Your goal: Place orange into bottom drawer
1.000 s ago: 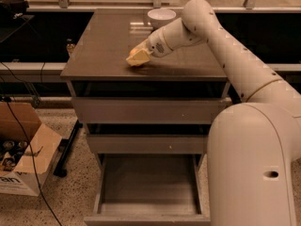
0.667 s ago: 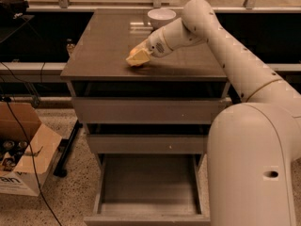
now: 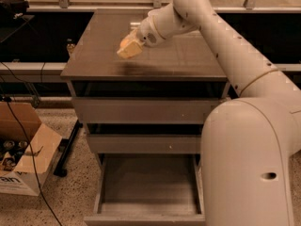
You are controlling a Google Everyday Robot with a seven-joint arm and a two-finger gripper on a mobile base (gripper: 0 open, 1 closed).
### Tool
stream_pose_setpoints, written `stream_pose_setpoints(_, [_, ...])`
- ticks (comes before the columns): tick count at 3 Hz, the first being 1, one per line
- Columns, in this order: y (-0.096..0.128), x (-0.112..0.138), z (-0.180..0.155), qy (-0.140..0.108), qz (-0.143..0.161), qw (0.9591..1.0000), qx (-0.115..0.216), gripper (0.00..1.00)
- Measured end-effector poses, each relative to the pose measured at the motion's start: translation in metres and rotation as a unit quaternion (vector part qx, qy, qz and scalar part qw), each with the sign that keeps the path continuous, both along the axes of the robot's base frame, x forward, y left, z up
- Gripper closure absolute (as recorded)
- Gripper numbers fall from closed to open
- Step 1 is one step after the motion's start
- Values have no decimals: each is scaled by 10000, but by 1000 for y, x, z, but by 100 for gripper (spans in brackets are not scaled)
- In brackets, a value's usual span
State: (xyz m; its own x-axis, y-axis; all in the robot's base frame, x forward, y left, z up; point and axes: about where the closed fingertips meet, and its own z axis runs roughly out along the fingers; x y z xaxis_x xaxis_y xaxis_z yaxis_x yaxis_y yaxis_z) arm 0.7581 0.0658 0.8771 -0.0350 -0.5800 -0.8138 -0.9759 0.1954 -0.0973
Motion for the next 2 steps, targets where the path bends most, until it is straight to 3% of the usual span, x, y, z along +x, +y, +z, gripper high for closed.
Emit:
stream_pose_setpoints(1, [18,-22,49,-575,435,9973,122,100])
stream_pose_setpoints(2, [20,-23,51,-629,477,9968,118,100])
